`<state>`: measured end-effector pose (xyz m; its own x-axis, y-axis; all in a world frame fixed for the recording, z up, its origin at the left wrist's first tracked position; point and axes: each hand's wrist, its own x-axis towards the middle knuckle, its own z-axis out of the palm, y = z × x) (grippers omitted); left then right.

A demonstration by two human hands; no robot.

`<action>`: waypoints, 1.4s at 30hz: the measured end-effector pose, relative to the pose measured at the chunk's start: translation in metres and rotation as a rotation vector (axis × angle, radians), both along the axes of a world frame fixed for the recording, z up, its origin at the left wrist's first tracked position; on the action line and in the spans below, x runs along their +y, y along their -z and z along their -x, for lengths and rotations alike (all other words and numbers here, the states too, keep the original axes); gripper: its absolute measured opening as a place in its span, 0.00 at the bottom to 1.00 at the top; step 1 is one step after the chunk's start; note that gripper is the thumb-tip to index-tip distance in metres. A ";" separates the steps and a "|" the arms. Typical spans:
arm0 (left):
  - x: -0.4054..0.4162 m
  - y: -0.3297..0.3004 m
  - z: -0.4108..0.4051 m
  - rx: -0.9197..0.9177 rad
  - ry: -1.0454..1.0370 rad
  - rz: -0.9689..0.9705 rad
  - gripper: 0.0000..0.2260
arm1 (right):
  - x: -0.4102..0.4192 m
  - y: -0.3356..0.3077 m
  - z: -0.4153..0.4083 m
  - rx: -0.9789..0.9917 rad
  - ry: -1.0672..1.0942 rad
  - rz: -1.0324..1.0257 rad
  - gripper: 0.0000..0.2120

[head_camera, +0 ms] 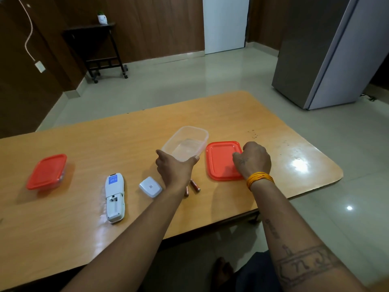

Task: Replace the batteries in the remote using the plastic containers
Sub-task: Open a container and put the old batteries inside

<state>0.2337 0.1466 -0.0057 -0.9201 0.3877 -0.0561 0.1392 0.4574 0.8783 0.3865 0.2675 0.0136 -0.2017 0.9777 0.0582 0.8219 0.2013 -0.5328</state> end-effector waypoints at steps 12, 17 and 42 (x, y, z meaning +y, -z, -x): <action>-0.071 -0.018 -0.016 0.321 0.185 0.171 0.19 | -0.064 -0.007 0.029 0.024 -0.370 -0.009 0.16; -0.087 -0.003 -0.025 0.433 0.288 0.332 0.11 | -0.085 0.005 0.046 -0.131 -0.492 0.002 0.11; -0.038 -0.036 0.020 0.435 0.234 0.253 0.09 | -0.065 -0.022 0.070 0.492 -0.201 0.083 0.08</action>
